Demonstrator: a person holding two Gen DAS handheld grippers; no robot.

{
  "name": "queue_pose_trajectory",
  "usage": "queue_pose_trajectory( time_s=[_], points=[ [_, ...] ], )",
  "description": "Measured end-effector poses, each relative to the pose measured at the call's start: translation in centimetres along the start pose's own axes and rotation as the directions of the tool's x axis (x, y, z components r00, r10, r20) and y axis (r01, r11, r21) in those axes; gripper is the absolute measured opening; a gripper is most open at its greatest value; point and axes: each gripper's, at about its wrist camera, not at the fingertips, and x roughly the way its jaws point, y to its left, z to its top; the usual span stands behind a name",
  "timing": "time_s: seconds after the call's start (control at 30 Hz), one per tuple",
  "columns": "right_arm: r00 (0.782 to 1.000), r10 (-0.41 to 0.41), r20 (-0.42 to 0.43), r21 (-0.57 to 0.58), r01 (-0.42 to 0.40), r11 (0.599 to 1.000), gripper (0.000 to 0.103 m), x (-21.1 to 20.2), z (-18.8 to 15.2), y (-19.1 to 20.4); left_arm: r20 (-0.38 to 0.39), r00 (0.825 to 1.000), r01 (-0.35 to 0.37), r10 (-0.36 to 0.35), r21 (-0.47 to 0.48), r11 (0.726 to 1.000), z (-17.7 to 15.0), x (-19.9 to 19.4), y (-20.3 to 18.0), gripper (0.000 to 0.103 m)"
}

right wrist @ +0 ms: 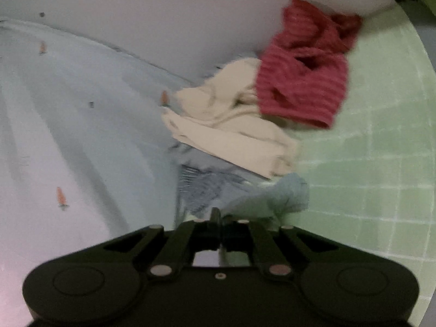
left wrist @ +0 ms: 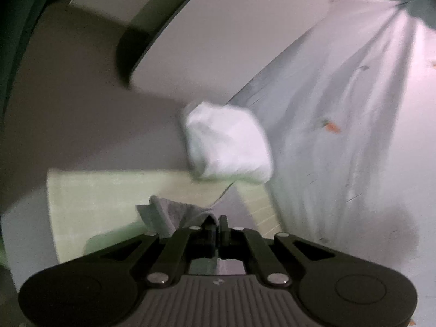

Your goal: Fold clothes

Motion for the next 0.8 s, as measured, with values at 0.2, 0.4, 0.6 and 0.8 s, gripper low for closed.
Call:
queue_pose_trajectory(
  time_s=[0.2, 0.4, 0.6, 0.8],
  points=[
    [0.999, 0.042, 0.019, -0.048, -0.041, 0.998, 0.001, -1.1, 0.7, 1.9, 0.062, 0.997, 0.044, -0.051, 0.111, 0.993, 1.2, -1.2, -3.7, 0.0],
    [1.0, 0.018, 0.023, 0.012, -0.018, 1.0, 0.001, -0.5, -0.1, 0.8, 0.035, 0.999, 0.017, -0.02, 0.076, 0.997, 0.6, 0.0, -3.3, 0.0],
    [0.998, 0.048, 0.032, -0.027, -0.047, 0.999, 0.001, 0.5, 0.2, 3.0, 0.064, 0.996, 0.047, -0.054, 0.111, 0.993, 1.6, 0.1, -4.8, 0.0],
    [0.997, 0.045, 0.062, -0.051, -0.042, 0.998, 0.001, 4.6, 0.3, 5.0, 0.063, 0.998, -0.021, 0.015, 0.092, 0.996, 0.6, 5.1, -5.7, 0.0]
  ],
)
